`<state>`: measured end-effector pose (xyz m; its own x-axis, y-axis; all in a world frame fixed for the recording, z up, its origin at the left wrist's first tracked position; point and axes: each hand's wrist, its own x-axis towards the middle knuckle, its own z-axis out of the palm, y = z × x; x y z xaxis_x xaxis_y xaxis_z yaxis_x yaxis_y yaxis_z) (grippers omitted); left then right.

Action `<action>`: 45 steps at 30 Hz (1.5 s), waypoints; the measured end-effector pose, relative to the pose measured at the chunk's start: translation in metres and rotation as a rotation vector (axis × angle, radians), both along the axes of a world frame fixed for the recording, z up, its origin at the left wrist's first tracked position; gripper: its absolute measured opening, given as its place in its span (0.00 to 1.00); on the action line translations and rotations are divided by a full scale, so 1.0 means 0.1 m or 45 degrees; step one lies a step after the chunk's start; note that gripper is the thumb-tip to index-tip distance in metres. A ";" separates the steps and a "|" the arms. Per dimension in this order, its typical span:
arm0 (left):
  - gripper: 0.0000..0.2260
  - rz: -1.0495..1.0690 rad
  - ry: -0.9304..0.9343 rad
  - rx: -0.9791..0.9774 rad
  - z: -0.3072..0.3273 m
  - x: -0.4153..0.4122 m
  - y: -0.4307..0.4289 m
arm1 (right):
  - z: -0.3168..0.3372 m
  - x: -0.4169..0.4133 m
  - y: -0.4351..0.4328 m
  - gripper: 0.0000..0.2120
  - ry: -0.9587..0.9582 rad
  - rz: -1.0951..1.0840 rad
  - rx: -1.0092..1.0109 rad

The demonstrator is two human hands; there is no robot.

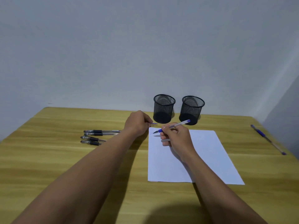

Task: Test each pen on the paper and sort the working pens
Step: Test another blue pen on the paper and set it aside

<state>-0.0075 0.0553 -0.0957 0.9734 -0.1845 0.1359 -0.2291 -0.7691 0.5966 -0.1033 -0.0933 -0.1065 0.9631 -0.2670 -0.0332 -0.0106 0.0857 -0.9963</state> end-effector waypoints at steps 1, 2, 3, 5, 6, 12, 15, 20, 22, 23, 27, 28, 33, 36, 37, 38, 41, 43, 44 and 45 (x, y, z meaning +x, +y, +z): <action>0.06 0.000 0.001 0.002 -0.02 0.00 0.00 | -0.01 0.00 -0.01 0.06 -0.001 0.003 0.001; 0.07 0.003 -0.001 0.002 -0.02 0.00 0.00 | -0.01 0.00 -0.02 0.06 -0.004 0.007 0.006; 0.08 0.009 -0.007 0.000 -0.01 -0.02 0.02 | -0.01 0.00 -0.03 0.05 -0.006 0.010 0.010; 0.10 0.010 -0.027 0.012 0.03 -0.08 0.08 | -0.01 0.01 -0.04 0.05 -0.006 0.002 -0.007; 0.11 -0.008 -0.033 0.045 0.06 -0.12 0.12 | -0.01 0.01 -0.04 0.05 -0.004 -0.007 -0.031; 0.20 -0.242 0.096 0.502 0.10 -0.43 0.30 | 0.03 -0.01 -0.01 0.05 -0.013 -0.031 -0.138; 0.20 -0.254 0.077 0.596 0.07 -0.45 0.30 | 0.05 -0.01 0.05 0.05 -0.034 -0.030 -0.250; 0.27 -0.281 0.114 0.571 0.07 -0.44 0.28 | -0.09 0.00 0.07 0.05 0.015 -0.041 -0.379; 0.28 -0.288 0.110 0.575 0.08 -0.44 0.27 | -0.12 0.01 0.06 0.05 0.017 -0.039 -0.429; 0.28 -0.293 0.111 0.576 0.09 -0.44 0.27 | -0.13 0.02 0.06 0.05 0.021 -0.035 -0.467; 0.27 -0.301 0.116 0.584 0.08 -0.45 0.26 | -0.16 0.01 0.08 0.06 0.006 -0.073 -0.549; 0.27 -0.304 0.113 0.591 0.08 -0.44 0.26 | -0.17 0.02 0.08 0.06 -0.003 -0.084 -0.552; 0.26 -0.301 0.109 0.621 0.08 -0.43 0.25 | -0.17 0.02 0.09 0.06 0.013 -0.076 -0.588; 0.26 -0.300 0.121 0.633 0.08 -0.43 0.25 | -0.16 0.01 0.09 0.06 0.023 -0.080 -0.637; 0.26 -0.297 0.121 0.628 0.08 -0.43 0.26 | -0.17 0.00 0.08 0.06 0.020 -0.092 -0.637; 0.26 -0.295 0.122 0.626 0.08 -0.43 0.26 | -0.17 0.00 0.08 0.06 0.017 -0.103 -0.632; 0.27 -0.288 0.127 0.625 0.08 -0.43 0.26 | -0.17 0.00 0.08 0.06 0.013 -0.116 -0.627; 0.27 -0.288 0.131 0.630 0.07 -0.42 0.26 | -0.16 -0.01 0.07 0.06 0.017 -0.128 -0.640; 0.27 -0.289 0.132 0.628 0.07 -0.42 0.26 | -0.16 -0.01 0.06 0.06 0.014 -0.128 -0.643; 0.27 -0.289 0.134 0.627 0.08 -0.43 0.26 | -0.16 -0.01 0.06 0.06 0.010 -0.123 -0.640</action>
